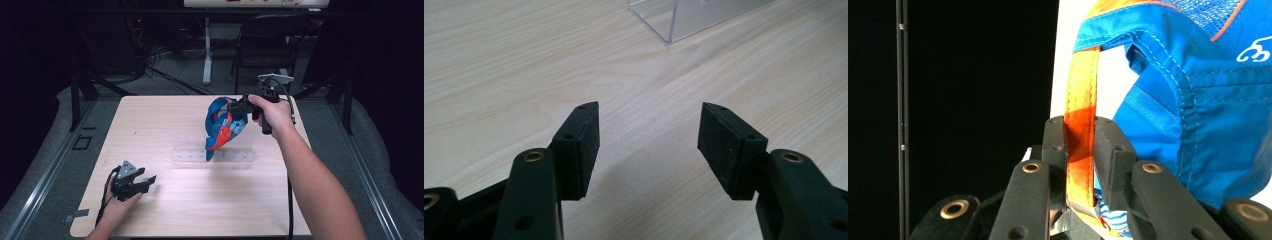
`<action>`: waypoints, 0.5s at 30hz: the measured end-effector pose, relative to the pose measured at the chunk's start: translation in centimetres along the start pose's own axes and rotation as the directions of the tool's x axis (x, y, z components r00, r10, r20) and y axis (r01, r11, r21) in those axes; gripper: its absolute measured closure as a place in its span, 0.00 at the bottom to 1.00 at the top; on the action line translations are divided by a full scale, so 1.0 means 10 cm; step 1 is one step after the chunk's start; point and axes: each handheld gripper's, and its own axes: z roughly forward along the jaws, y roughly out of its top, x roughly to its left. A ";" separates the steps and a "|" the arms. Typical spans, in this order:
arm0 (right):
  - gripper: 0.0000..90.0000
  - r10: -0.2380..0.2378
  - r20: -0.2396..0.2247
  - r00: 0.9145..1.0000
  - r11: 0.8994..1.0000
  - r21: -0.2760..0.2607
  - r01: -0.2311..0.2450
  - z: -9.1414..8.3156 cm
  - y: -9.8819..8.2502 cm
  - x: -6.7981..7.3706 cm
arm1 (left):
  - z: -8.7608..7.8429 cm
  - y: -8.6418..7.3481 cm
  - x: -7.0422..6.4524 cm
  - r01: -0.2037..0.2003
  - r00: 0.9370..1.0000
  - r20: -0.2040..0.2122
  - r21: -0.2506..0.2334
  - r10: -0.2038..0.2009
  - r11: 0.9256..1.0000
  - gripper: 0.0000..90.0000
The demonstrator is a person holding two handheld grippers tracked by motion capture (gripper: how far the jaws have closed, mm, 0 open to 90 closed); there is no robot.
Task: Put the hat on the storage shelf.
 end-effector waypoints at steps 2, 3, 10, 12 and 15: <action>0.85 0.003 0.002 1.000 1.000 -0.003 -0.003 0.01 0.00 -0.01 | 0.00 0.00 0.00 0.002 1.000 -0.003 -0.004 -0.002 1.000 0.47; 0.84 -0.004 0.007 1.000 1.000 0.004 0.004 0.01 -0.01 -0.02 | 0.00 0.00 0.00 0.006 1.000 -0.003 -0.006 -0.006 1.000 0.47; 0.85 0.007 0.026 1.000 1.000 0.001 -0.007 0.02 -0.02 -0.08 | 0.01 -0.01 0.00 0.008 1.000 -0.006 -0.011 -0.008 1.000 0.47; 0.85 -0.001 0.031 1.000 1.000 0.008 0.000 0.01 -0.01 -0.10 | 0.01 -0.01 0.00 0.008 1.000 -0.006 -0.011 -0.008 1.000 0.47; 0.85 0.005 0.035 0.999 1.000 0.002 -0.005 0.00 -0.01 -0.12 | 0.01 -0.01 0.00 0.008 1.000 -0.005 -0.010 -0.008 1.000 0.47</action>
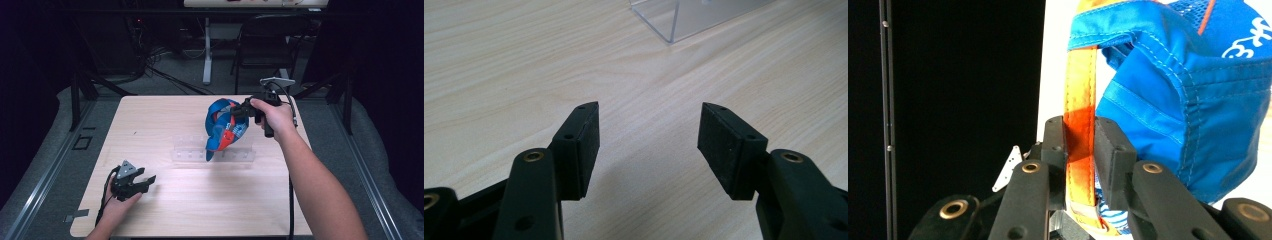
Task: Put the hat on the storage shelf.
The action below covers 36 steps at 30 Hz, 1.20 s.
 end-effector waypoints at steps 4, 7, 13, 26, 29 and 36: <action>0.82 -0.007 0.021 1.000 1.000 0.006 0.007 0.00 -0.01 -0.05 | 0.00 0.00 0.00 0.000 1.000 0.000 -0.001 0.000 1.000 0.47; 0.78 -0.001 0.021 1.000 1.000 -0.003 0.001 -0.01 -0.02 -0.09 | 0.00 0.00 0.00 0.001 1.000 -0.001 -0.002 -0.001 1.000 0.47; 0.72 0.000 0.057 0.998 1.000 -0.017 0.001 -0.02 -0.04 -0.20 | -0.01 0.00 0.00 0.002 1.000 0.000 0.000 -0.002 1.000 0.47; 0.66 -0.046 0.197 0.979 0.998 -0.021 0.051 -0.05 -0.17 -0.41 | -0.01 0.00 0.00 0.005 1.000 -0.003 -0.002 -0.005 1.000 0.47; 0.65 -0.042 0.226 0.973 0.999 -0.011 0.046 -0.04 -0.20 -0.49 | -0.01 0.00 0.01 0.002 1.000 -0.006 -0.004 -0.002 1.000 0.47; 0.64 -0.050 0.323 0.945 0.999 0.007 0.051 0.03 -0.34 -0.69 | -0.01 0.00 0.02 0.003 1.000 -0.004 0.001 -0.003 1.000 0.47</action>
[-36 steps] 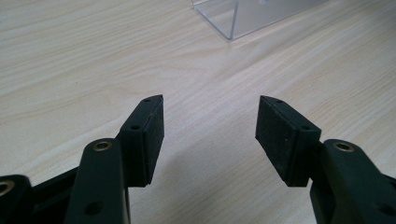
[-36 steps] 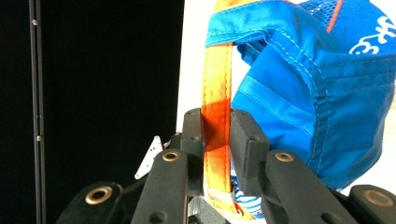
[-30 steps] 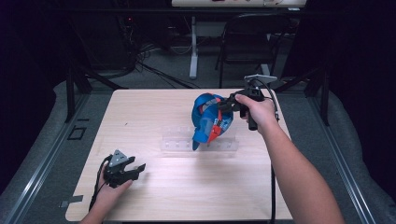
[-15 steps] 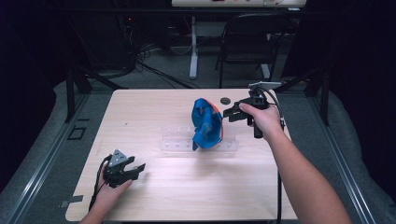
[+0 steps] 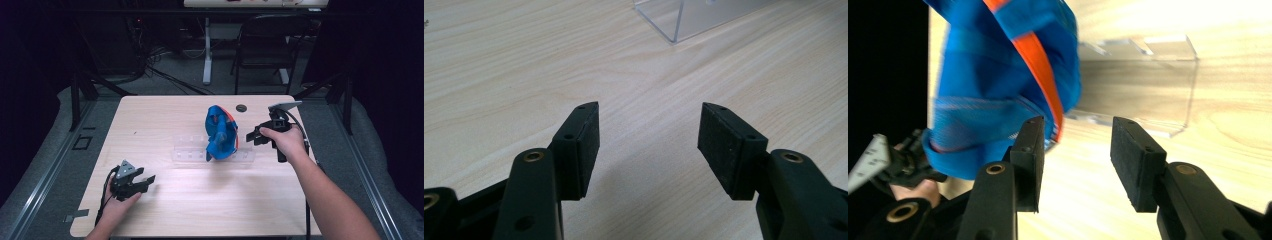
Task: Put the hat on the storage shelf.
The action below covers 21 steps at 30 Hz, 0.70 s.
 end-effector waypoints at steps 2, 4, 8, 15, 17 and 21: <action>0.64 -0.008 0.012 1.000 1.000 0.004 0.008 0.02 -0.03 -0.03 | 0.00 0.00 0.00 -0.003 1.000 -0.001 0.001 0.003 1.000 0.47; 0.64 -0.023 0.032 0.999 1.000 0.000 0.023 0.05 -0.07 -0.06 | 0.00 0.00 0.00 -0.001 1.000 0.000 0.001 0.001 1.000 0.47; 0.64 -0.020 0.041 0.999 1.000 0.011 0.020 0.09 -0.15 -0.13 | -0.01 0.00 0.00 0.004 1.000 -0.002 -0.002 -0.004 1.000 0.47; 0.63 -0.017 0.063 0.998 1.000 0.024 0.015 0.15 -0.30 -0.28 | 0.00 0.00 0.00 0.001 1.000 -0.001 0.001 -0.001 1.000 0.47; 0.63 -0.036 0.065 0.997 0.998 0.047 0.033 0.14 -0.37 -0.33 | 0.00 0.00 0.00 0.001 1.000 -0.001 0.001 -0.001 1.000 0.47; 0.61 -0.034 0.051 0.998 0.999 0.036 0.032 0.14 -0.51 -0.39 | 0.00 0.00 -0.01 0.004 1.000 -0.003 0.001 -0.004 1.000 0.47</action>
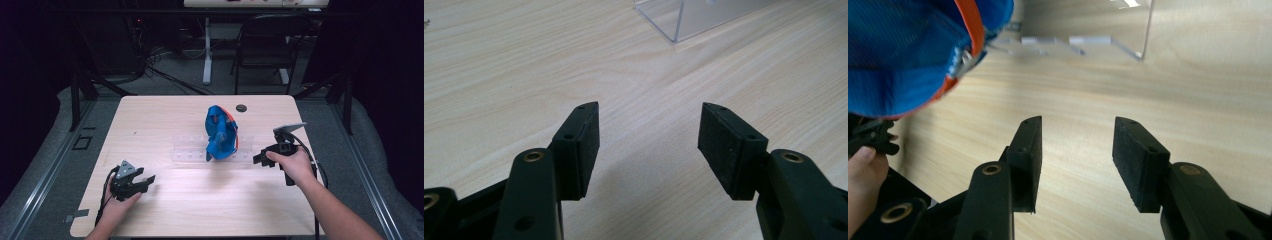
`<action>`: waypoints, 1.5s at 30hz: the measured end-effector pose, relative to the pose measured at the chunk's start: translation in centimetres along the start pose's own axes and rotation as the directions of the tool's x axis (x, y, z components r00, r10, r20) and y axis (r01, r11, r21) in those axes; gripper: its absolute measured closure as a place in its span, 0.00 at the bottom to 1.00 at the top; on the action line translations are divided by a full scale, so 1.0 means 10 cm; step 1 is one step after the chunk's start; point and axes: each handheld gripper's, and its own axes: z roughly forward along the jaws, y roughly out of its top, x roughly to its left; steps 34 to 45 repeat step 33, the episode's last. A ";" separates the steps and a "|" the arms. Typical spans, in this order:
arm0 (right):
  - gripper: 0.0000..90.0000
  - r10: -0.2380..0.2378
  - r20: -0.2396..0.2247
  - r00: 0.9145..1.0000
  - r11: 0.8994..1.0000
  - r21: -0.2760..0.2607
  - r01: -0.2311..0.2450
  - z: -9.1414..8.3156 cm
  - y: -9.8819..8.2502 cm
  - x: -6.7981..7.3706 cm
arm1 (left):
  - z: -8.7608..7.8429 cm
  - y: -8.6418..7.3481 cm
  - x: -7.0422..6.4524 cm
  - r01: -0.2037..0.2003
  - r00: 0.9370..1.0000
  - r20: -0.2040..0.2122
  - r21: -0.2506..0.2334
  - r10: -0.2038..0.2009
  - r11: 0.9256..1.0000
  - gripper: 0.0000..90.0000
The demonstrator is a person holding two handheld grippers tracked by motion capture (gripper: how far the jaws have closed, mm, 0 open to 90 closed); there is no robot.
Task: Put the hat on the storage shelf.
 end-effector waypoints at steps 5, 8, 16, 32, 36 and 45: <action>0.60 -0.017 -0.009 1.000 1.000 0.003 0.017 0.02 -0.18 -0.10 | 0.00 0.00 0.00 -0.003 1.000 -0.004 -0.004 0.003 1.000 0.47; 0.60 -0.020 -0.018 1.000 1.000 -0.013 0.020 0.05 -0.29 -0.16 | 0.00 0.00 0.00 -0.003 1.000 -0.004 -0.003 0.003 1.000 0.47; 0.58 -0.044 -0.065 0.997 0.996 -0.085 0.038 0.06 -0.55 -0.32 | 0.01 -0.01 -0.01 0.002 1.000 -0.007 -0.003 -0.002 1.000 0.47; 0.57 -0.128 -0.070 0.989 0.980 -0.165 0.115 0.11 -0.91 -0.41 | 0.02 0.00 -0.01 0.004 1.000 -0.010 0.003 -0.004 1.000 0.47; 0.57 -0.124 -0.073 0.990 0.979 -0.173 0.110 0.11 -0.91 -0.41 | 0.02 0.00 0.00 0.004 1.000 -0.010 0.004 -0.004 1.000 0.47; 0.57 -0.124 -0.073 0.990 0.979 -0.173 0.110 0.11 -0.91 -0.41 | 0.02 0.00 0.00 0.004 1.000 -0.010 0.004 -0.004 1.000 0.47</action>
